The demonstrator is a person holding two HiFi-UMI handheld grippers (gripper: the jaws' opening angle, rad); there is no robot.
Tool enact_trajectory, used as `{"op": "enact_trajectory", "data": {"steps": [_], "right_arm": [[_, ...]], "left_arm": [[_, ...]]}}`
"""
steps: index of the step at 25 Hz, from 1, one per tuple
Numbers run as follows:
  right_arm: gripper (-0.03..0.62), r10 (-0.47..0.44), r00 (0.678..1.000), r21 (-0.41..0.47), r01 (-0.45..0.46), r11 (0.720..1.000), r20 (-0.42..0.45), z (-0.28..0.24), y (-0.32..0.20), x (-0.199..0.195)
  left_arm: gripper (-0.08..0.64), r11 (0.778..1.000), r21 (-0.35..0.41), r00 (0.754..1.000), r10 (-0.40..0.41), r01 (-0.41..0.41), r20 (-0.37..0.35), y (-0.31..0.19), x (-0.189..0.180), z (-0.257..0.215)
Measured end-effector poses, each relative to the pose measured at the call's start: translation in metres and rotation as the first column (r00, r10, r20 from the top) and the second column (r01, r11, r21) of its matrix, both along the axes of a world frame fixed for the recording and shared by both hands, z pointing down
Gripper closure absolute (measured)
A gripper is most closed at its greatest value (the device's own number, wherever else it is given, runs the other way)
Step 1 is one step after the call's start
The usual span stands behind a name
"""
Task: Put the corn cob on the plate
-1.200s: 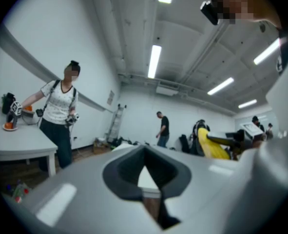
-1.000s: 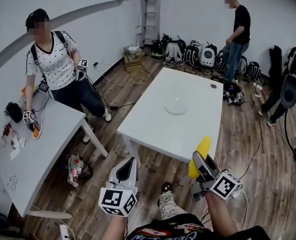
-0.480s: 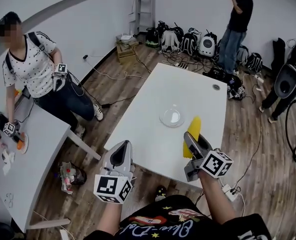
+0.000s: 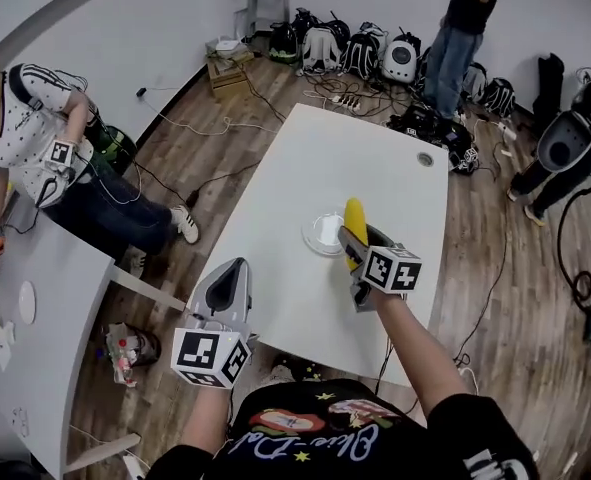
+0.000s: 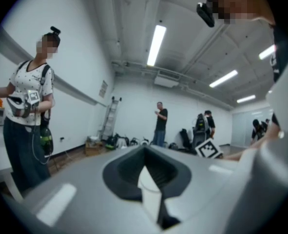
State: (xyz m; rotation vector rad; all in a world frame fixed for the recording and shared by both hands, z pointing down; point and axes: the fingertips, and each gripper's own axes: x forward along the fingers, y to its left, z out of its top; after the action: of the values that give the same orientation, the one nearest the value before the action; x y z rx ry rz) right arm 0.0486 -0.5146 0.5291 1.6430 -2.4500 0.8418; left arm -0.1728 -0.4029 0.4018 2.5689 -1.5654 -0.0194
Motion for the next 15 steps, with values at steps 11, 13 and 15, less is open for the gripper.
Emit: {"op": "enact_trajectory", "data": {"steps": [11, 13, 15], "right_arm": [[0.331, -0.094, 0.950, -0.174, 0.043, 0.984, -0.299, 0.064, -0.069, -0.018], [0.331, -0.128, 0.934, -0.213, 0.057, 0.975, -0.334, 0.075, -0.071, -0.022], [0.331, -0.149, 0.922, -0.252, 0.059, 0.966, -0.357, 0.084, -0.071, -0.026]], "left_arm": [[0.568, 0.995, -0.103, 1.000, 0.000, -0.003, -0.022, -0.040, -0.019, 0.023], [0.568, 0.994, -0.105, 1.000, -0.002, -0.001, -0.029, -0.044, -0.021, 0.024], [0.568, 0.994, -0.112, 0.999, -0.003, -0.001, -0.038, -0.046, -0.023, 0.027]]}}
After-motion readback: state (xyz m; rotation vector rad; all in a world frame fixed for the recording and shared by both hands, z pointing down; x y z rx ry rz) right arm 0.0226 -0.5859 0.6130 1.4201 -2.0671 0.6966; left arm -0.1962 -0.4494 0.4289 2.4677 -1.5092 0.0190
